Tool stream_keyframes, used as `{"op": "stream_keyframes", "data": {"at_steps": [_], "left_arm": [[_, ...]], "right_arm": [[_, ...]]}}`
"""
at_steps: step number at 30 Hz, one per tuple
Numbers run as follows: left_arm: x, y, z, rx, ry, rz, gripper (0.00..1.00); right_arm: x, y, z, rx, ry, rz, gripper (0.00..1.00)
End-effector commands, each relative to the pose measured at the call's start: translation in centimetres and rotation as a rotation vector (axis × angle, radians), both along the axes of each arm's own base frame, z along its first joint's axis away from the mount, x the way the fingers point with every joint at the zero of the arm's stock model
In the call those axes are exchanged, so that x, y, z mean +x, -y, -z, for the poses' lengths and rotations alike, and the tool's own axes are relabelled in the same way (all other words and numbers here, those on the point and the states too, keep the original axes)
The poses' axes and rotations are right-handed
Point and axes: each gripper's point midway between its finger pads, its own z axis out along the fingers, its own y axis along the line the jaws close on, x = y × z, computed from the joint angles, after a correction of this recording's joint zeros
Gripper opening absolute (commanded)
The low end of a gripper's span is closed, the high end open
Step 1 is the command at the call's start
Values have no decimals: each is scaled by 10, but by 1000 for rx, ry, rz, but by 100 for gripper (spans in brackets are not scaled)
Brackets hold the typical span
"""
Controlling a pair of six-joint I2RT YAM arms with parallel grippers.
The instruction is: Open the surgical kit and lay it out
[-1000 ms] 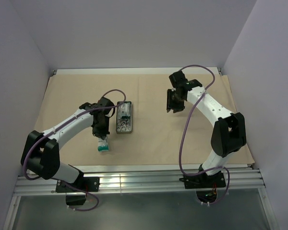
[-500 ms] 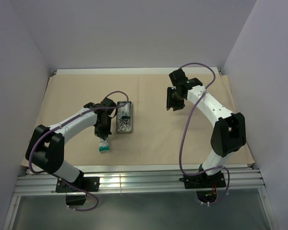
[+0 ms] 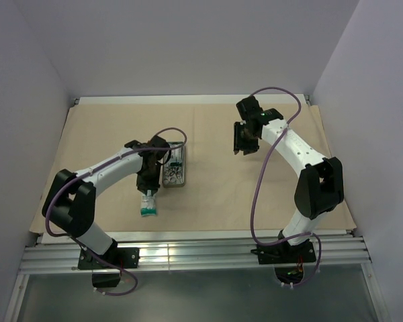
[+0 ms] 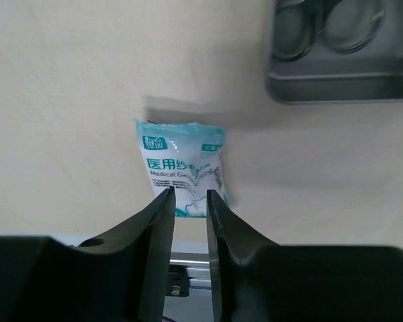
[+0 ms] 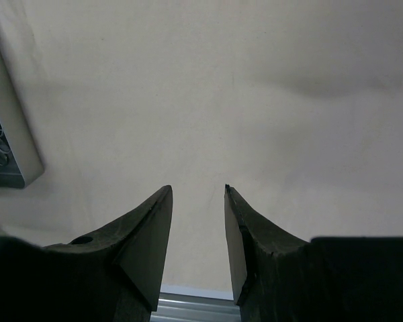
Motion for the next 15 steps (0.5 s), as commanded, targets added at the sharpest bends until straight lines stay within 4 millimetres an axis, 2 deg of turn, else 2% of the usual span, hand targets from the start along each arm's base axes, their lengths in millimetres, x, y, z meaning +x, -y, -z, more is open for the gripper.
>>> {"op": "stream_keyframes", "data": {"at_steps": [1, 2, 4, 7, 8, 10, 11, 13, 15], "left_arm": [[24, 10, -36, -29, 96, -6, 33], [29, 15, -49, -51, 122, -8, 33], [32, 21, -58, -84, 133, -3, 34], [35, 28, -57, -123, 145, -25, 10], [30, 24, -49, -125, 126, -45, 0], [29, 31, -43, -194, 114, -95, 0], [23, 25, -34, -199, 89, -126, 0], [23, 24, -33, -224, 109, -172, 0], [22, 14, -30, -195, 130, -211, 0]], "right_arm": [[7, -1, -14, -8, 49, -9, 45], [6, 0, -14, -8, 49, -9, 45], [5, 1, -13, -9, 51, -6, 45], [2, 3, -12, -19, 50, -6, 45], [1, 4, -13, -23, 52, -8, 45], [1, 8, -13, -35, 55, -4, 45], [-1, 10, -13, -43, 56, -5, 45], [-2, 12, -12, -50, 60, -7, 45], [-4, 16, -11, -58, 57, -4, 45]]}}
